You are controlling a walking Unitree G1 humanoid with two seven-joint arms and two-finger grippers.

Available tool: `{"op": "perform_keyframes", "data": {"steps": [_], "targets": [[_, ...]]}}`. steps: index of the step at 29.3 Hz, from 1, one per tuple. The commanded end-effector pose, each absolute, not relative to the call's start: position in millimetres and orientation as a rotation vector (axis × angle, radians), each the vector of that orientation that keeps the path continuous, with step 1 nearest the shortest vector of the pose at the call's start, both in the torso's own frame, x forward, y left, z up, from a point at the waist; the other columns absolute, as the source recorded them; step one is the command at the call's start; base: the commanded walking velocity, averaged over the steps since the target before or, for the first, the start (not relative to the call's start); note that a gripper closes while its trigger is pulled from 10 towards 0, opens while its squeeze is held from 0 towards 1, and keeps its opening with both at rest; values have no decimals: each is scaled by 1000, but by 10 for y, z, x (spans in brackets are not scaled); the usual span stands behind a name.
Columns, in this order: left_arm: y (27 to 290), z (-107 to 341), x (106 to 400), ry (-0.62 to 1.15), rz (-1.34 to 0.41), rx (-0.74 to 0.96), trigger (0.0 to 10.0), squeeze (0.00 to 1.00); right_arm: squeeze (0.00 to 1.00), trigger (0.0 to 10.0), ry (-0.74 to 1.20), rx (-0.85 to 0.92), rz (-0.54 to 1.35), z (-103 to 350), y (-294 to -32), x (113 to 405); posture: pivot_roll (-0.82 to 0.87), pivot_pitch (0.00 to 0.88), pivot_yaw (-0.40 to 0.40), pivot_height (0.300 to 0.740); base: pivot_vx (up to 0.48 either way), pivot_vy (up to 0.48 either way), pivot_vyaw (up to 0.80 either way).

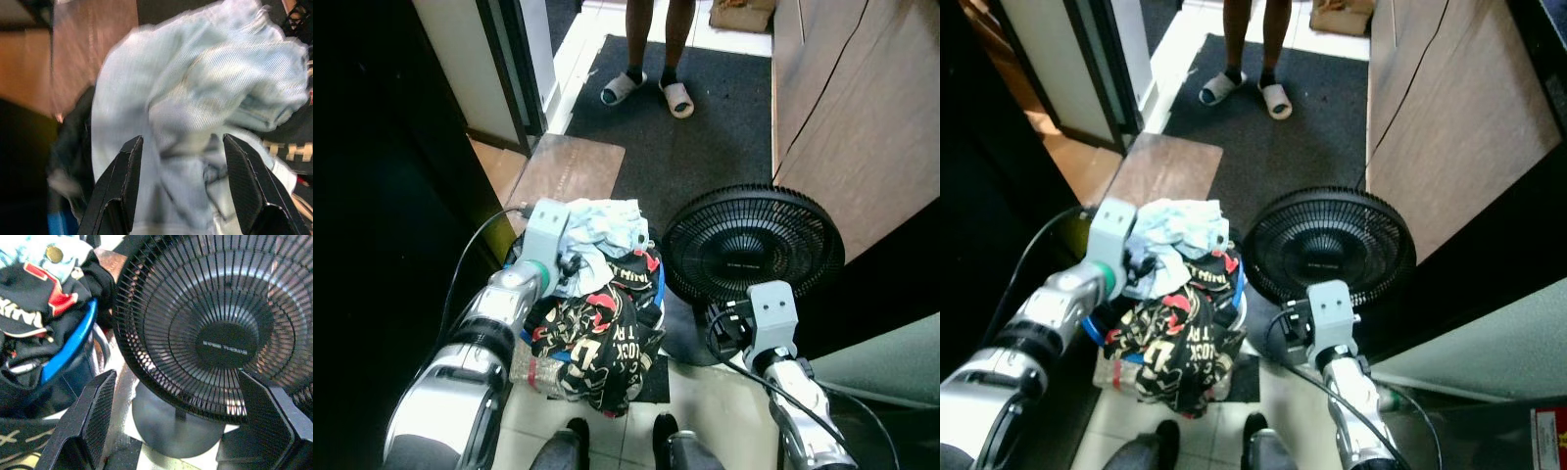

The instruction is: Clothes washing

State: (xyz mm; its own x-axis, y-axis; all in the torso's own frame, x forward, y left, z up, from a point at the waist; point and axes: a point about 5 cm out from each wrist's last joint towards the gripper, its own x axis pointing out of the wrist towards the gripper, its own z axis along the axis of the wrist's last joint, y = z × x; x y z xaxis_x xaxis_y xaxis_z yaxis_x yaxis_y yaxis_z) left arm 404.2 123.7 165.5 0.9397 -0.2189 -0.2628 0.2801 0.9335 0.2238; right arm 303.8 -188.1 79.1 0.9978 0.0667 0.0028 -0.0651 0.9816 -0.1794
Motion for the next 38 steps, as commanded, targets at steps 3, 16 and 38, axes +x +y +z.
{"op": "perform_keyframes", "data": {"steps": [3,16,38], "targets": [[1220,1481,3996,295,-269,339,10000,0,0,10000,19,-172,45,702,-1919,2929,67,386,117,740,0,0,0],[1286,1297,3937,348,-260,390,10000,0,0,10000,35,-172,38,676,-1921,2802,65,444,127,740,0,0,0],[1657,954,3727,388,-235,520,0,0,0,10000,59,-168,27,678,-1938,2675,80,495,156,740,0,0,0]]}}
